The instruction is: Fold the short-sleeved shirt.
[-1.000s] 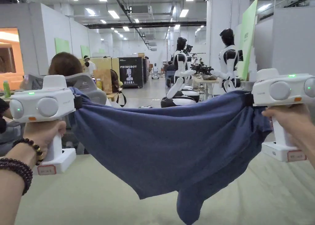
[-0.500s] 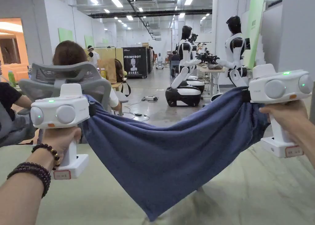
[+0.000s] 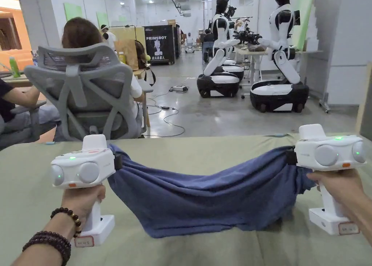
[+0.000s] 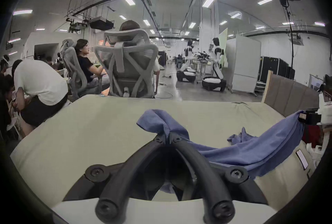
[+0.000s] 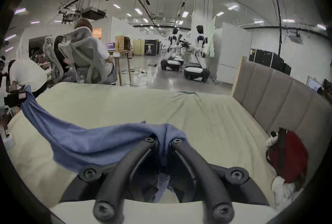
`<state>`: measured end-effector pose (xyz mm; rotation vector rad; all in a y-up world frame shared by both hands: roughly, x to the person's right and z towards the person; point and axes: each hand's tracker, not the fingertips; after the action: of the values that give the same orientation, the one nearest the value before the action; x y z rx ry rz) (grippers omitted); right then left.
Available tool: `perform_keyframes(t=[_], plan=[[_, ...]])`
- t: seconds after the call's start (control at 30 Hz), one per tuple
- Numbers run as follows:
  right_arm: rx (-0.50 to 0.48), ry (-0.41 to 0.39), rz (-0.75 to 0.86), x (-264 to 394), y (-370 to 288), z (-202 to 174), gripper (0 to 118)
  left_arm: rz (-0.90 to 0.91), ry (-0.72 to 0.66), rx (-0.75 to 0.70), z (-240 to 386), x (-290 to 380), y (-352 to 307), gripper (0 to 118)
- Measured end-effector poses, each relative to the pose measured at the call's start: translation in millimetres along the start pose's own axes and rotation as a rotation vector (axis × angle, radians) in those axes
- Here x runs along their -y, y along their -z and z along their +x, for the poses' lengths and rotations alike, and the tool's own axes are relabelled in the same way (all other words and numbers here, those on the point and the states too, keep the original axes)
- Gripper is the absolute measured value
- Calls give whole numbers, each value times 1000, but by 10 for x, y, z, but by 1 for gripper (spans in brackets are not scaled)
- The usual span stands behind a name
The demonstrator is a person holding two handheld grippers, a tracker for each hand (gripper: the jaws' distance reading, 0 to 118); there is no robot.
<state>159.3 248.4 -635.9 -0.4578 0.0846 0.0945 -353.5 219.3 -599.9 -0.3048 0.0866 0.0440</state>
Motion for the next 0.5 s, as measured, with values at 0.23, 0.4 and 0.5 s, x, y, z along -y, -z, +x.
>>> perform_keyframes(t=[0.23, 0.4, 0.5], plan=[[42, -26, -57, 1014, -1004, 84, 10, -34, 19, 38, -111, 730, -1251, 1], [12, -20, -153, 1771, -1624, 140, 10, -169, 39, 72, -89, 1445, -1931, 1], [26, -59, -209, 2126, -1827, 137, 10, -189, 172, 47, -36, 1726, -2215, 1]])
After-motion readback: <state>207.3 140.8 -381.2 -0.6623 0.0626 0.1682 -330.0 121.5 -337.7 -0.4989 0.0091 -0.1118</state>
